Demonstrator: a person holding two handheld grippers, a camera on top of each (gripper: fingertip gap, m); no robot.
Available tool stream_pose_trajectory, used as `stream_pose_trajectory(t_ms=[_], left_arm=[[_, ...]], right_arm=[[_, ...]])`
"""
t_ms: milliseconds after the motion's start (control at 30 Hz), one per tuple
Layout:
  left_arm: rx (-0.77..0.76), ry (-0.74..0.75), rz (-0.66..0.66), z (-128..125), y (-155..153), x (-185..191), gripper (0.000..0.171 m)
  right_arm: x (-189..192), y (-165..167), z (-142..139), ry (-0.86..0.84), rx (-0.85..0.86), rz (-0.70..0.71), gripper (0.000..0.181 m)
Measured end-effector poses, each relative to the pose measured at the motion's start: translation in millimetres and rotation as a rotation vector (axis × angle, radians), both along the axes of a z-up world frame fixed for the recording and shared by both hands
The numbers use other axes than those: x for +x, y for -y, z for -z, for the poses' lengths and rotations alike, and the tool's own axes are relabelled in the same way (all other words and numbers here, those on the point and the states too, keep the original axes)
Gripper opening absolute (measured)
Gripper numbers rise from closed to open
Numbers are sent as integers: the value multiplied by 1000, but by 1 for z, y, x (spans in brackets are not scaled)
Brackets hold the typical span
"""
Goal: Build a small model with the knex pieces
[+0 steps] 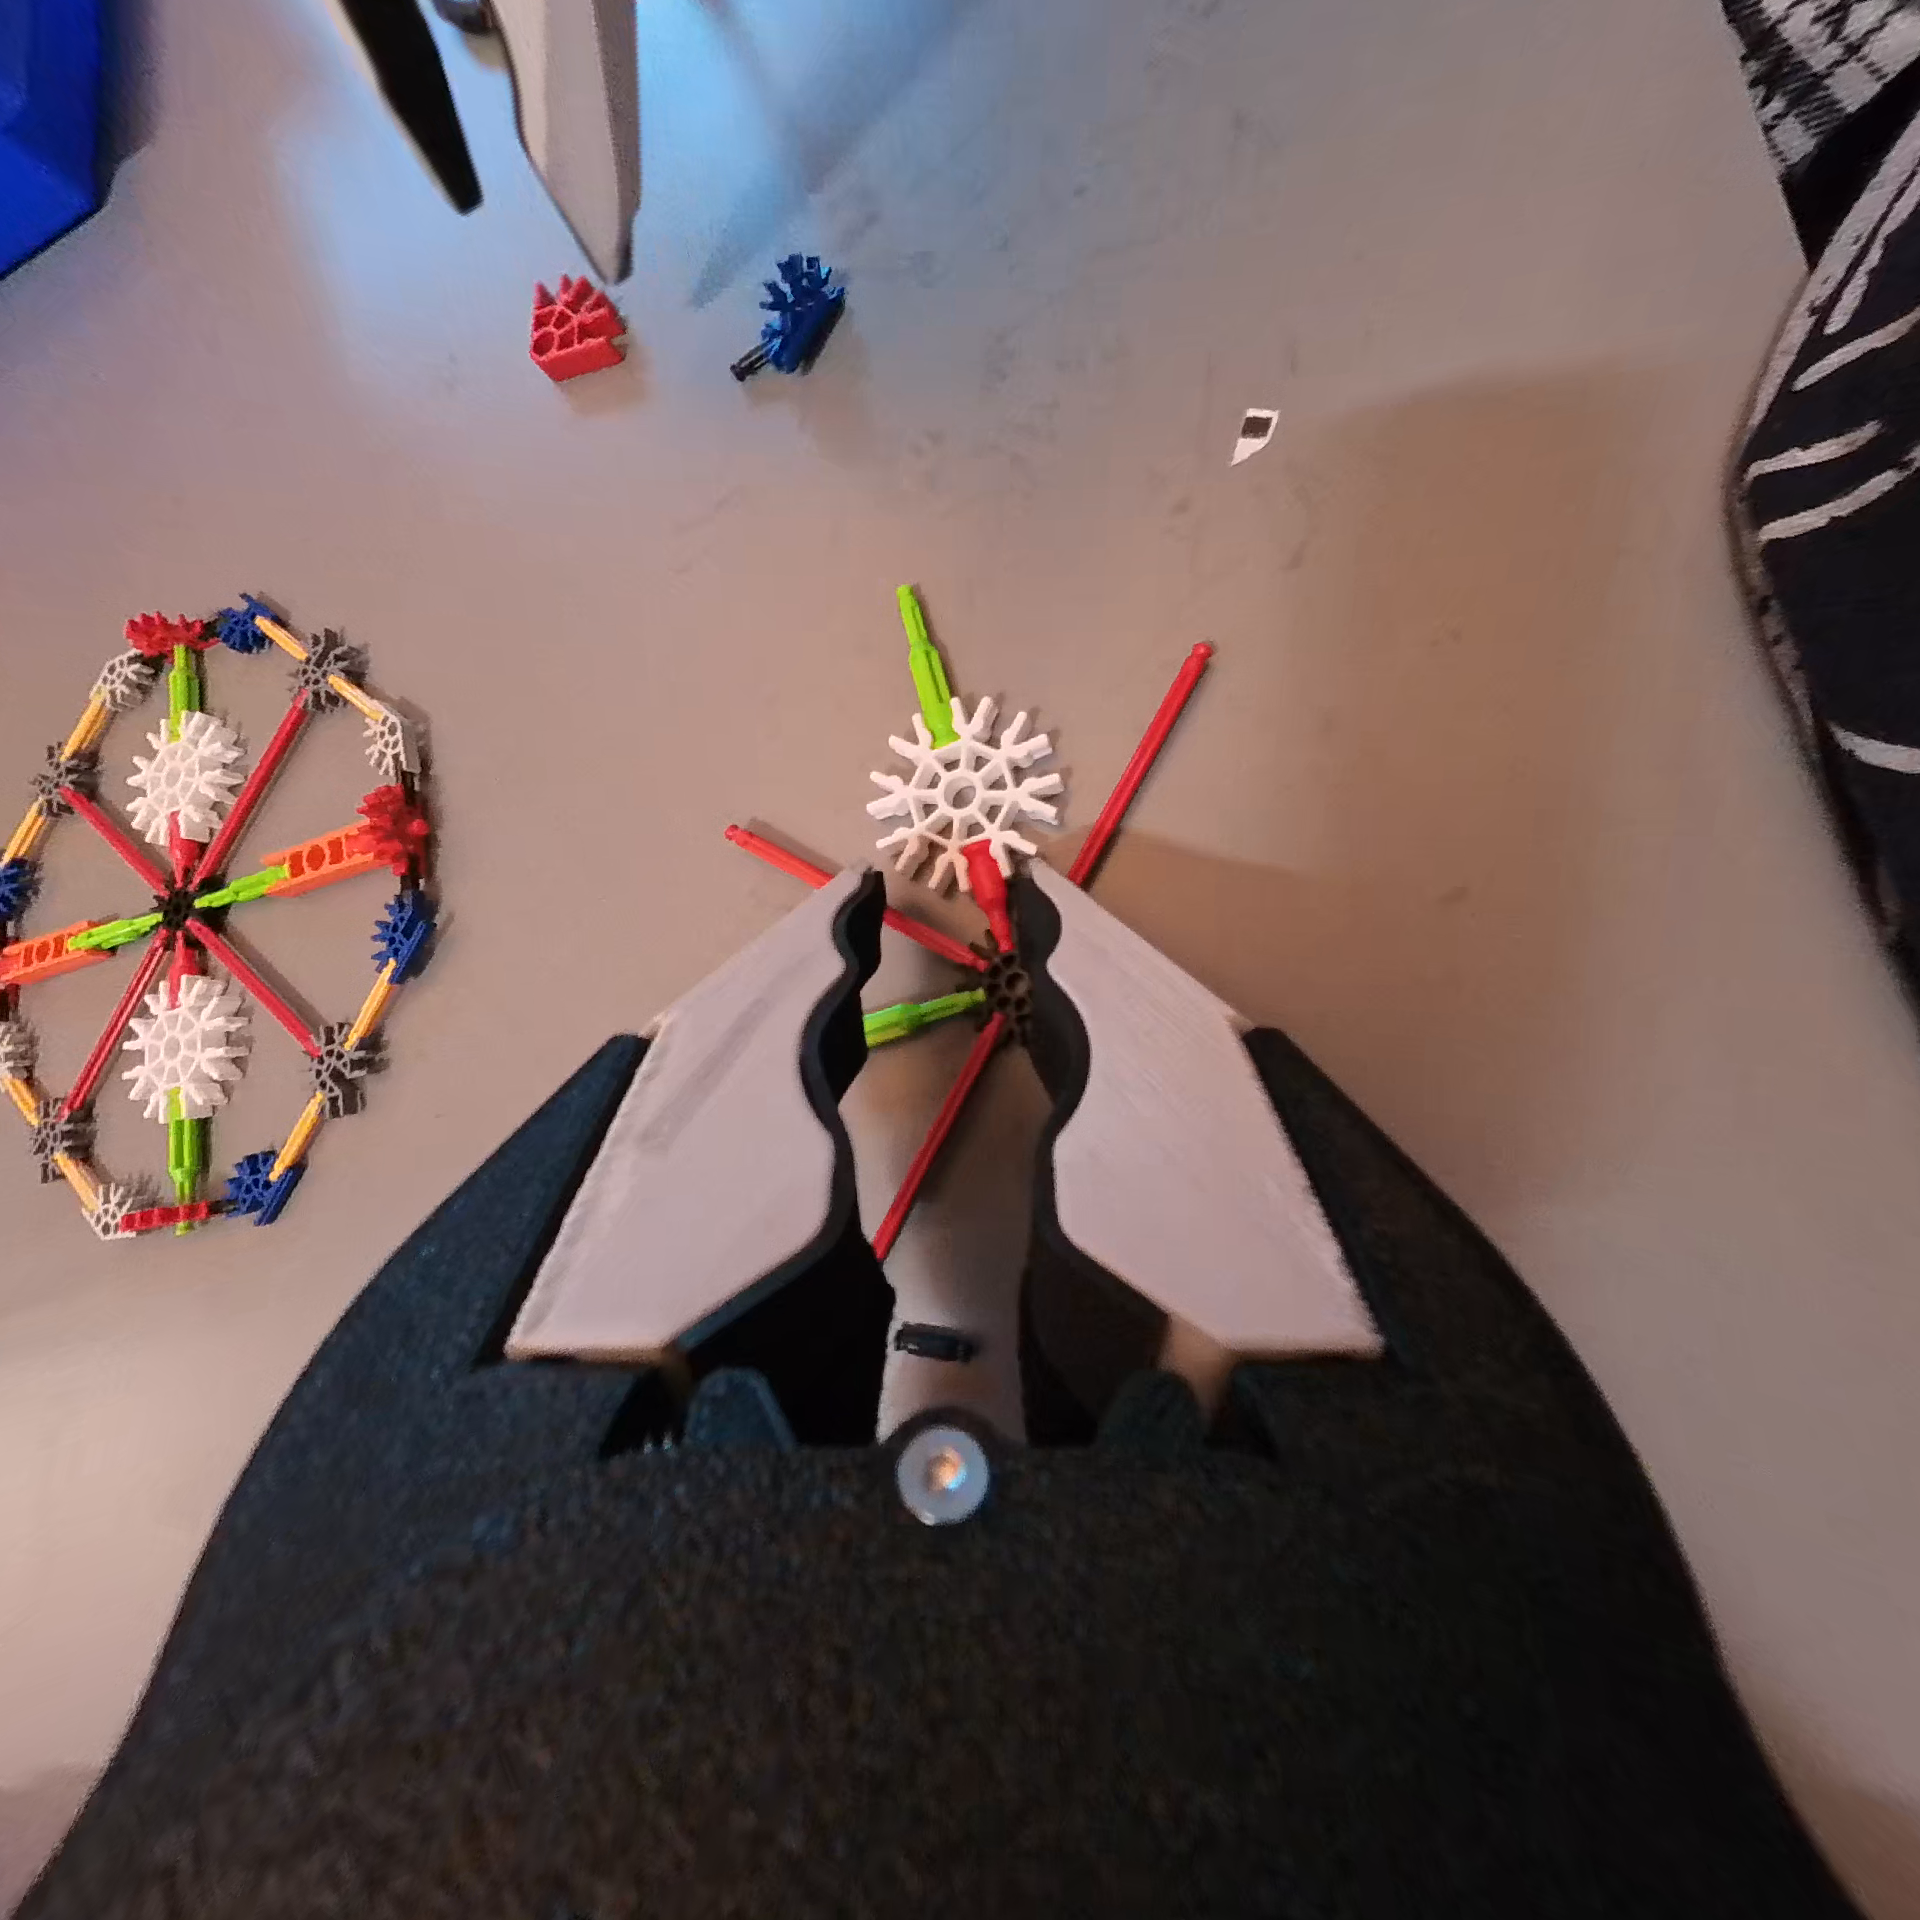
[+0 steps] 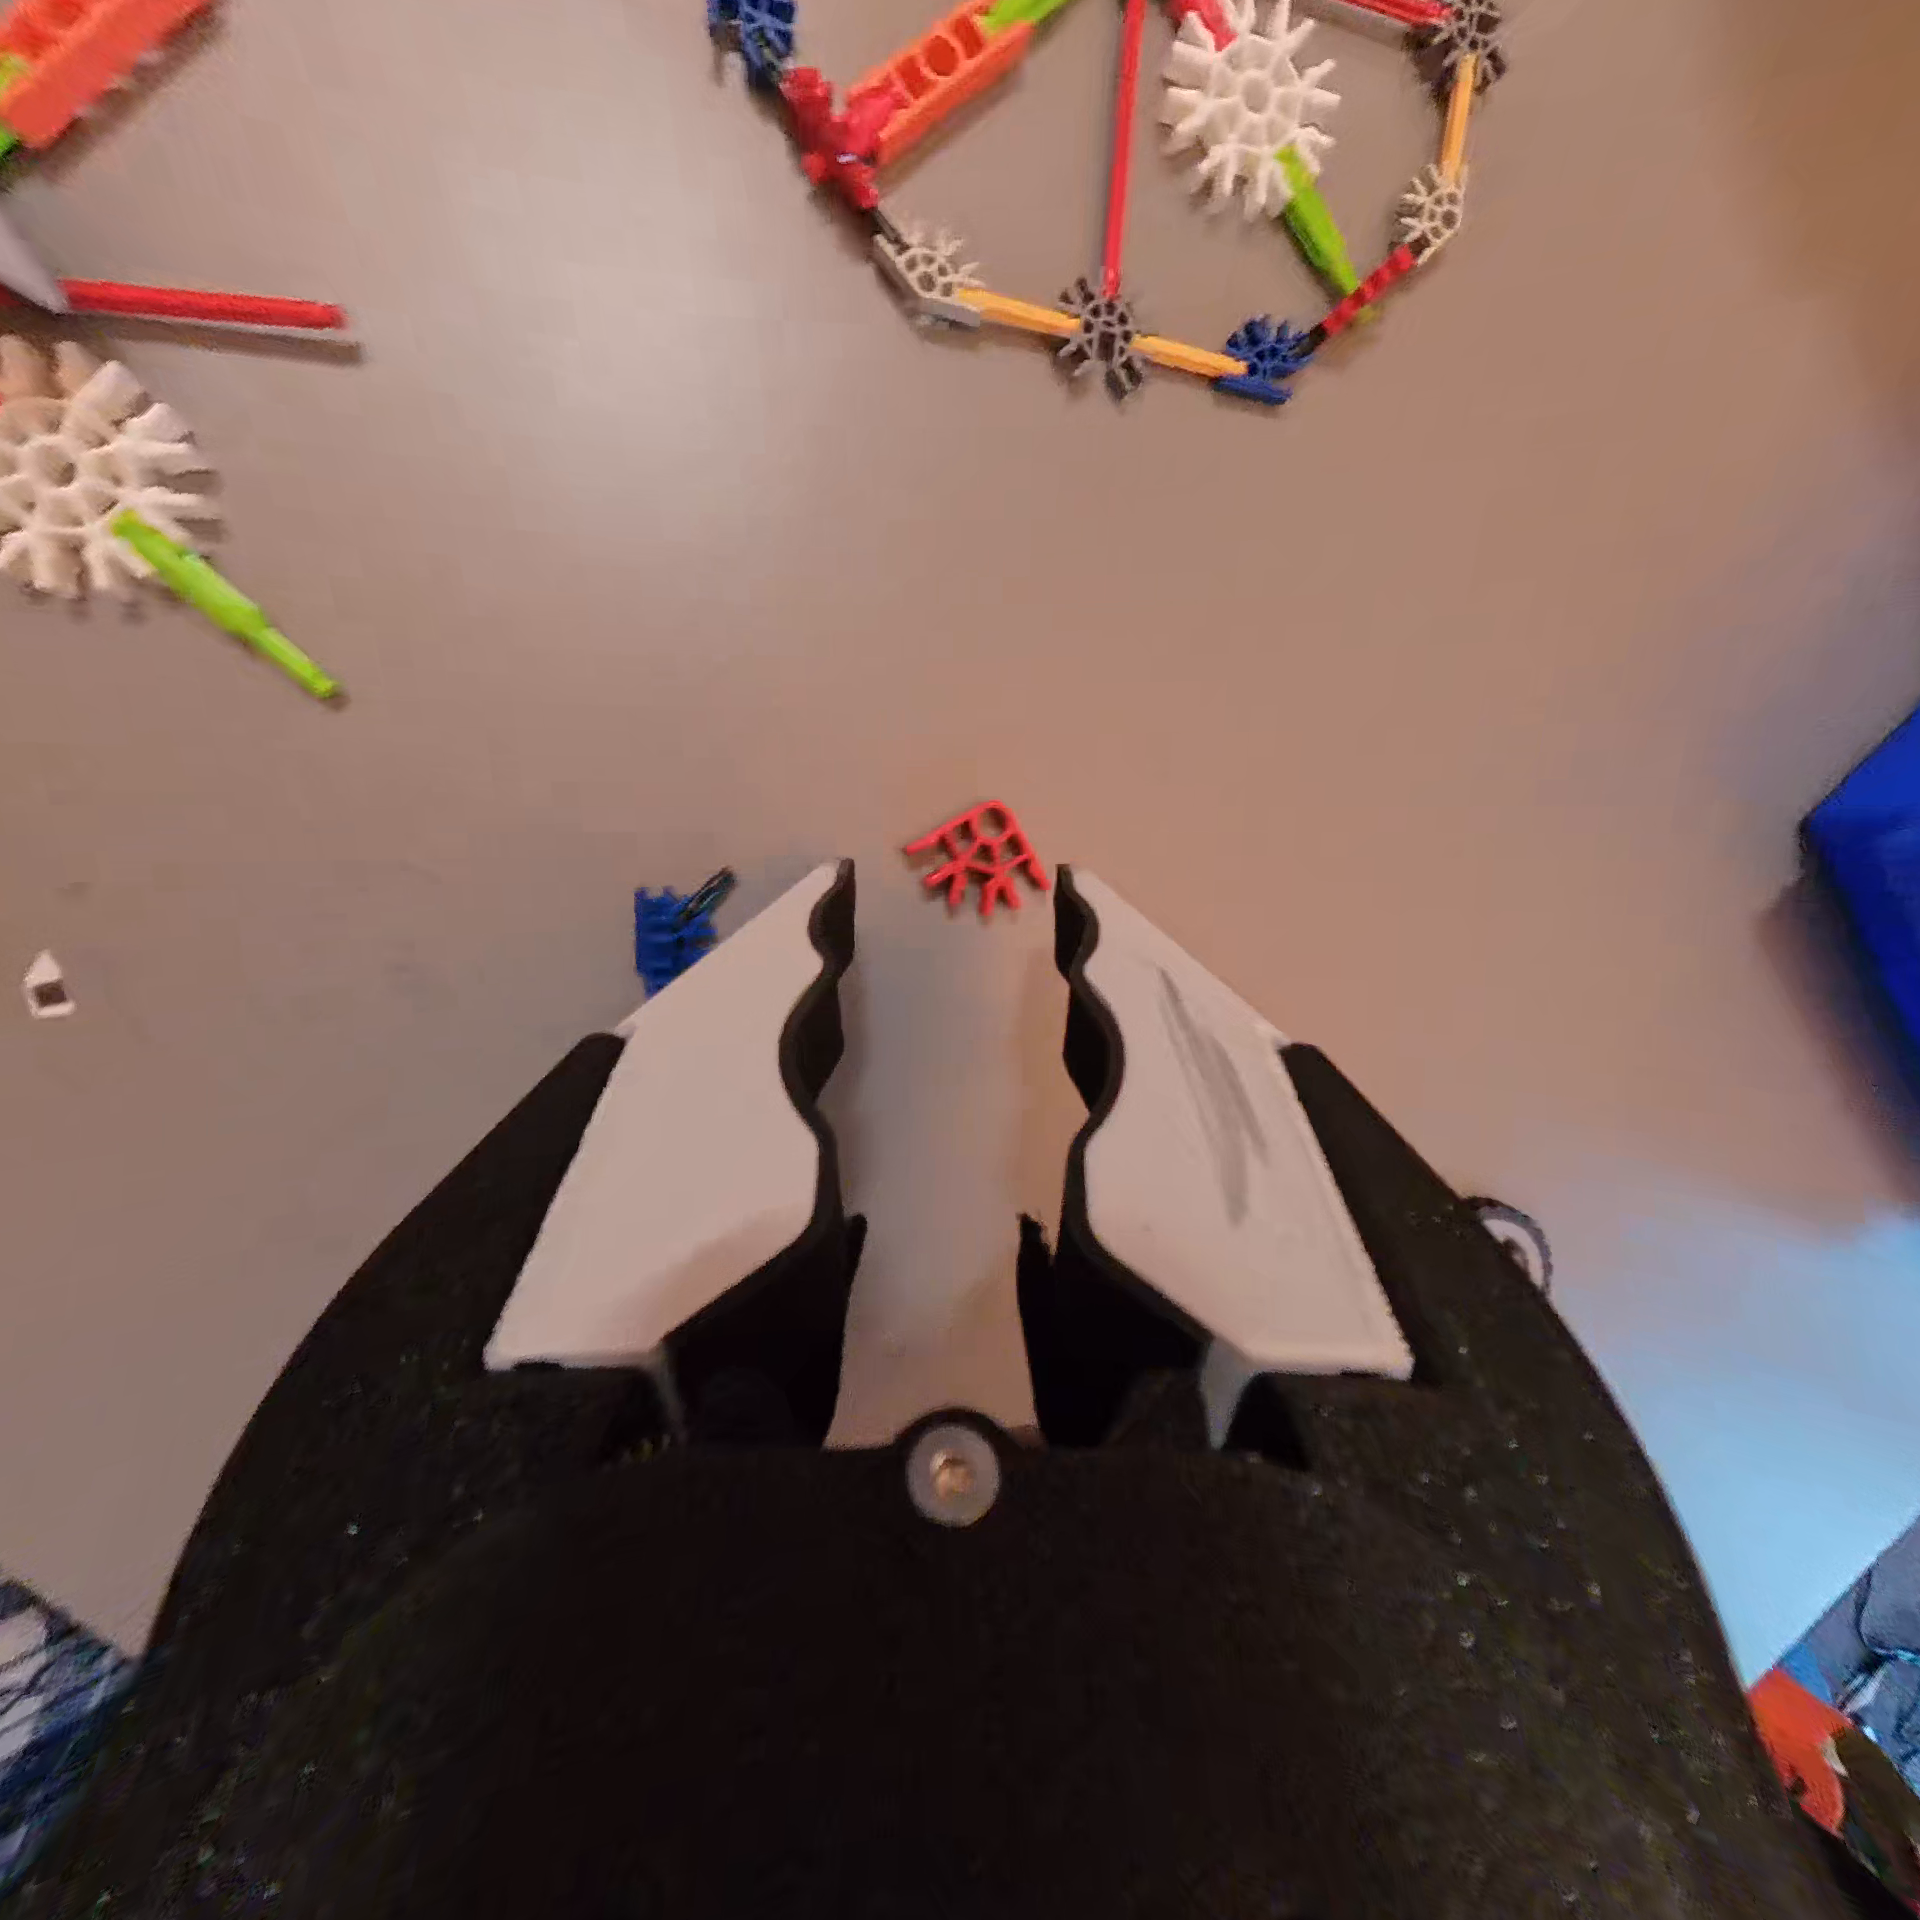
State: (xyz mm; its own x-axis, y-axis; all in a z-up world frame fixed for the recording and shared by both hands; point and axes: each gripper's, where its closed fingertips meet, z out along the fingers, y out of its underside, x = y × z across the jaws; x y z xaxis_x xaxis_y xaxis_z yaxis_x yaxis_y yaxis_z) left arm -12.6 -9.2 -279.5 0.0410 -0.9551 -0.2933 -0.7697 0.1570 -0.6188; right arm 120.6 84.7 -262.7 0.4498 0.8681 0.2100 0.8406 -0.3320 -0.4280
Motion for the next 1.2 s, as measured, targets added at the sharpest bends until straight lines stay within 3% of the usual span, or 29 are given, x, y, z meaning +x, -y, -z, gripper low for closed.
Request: stream_pose_trajectory(t_ms=[267, 467, 533, 667, 867, 1000, 1200], left_arm=[[3, 3, -26, 0, -4, -1, 28], [4, 4, -24, 0, -4, -1, 27], [3, 5, -24, 0, -4, -1, 27], [-2, 10, -23, 0, -5, 0, 27], [-2, 15, -25, 0, -6, 1, 28], [-3, 20, -28, 0, -6, 2, 29], [-5, 24, -33, 0, -7, 1, 31]], right_arm=[[-4, -9, 21, 15, -54, 29, 28], [-16, 11, 19, -15, -112, -53, 28], [-17, 13, 14, -16, -91, -52, 40], [-17, 23, 1, -44, -77, -68, 39], [-16, 53, 6, -44, -148, -121, 30], [-16, 56, 18, -44, -169, -122, 6], [-22, 56, 11, -101, -156, -130, 3]])
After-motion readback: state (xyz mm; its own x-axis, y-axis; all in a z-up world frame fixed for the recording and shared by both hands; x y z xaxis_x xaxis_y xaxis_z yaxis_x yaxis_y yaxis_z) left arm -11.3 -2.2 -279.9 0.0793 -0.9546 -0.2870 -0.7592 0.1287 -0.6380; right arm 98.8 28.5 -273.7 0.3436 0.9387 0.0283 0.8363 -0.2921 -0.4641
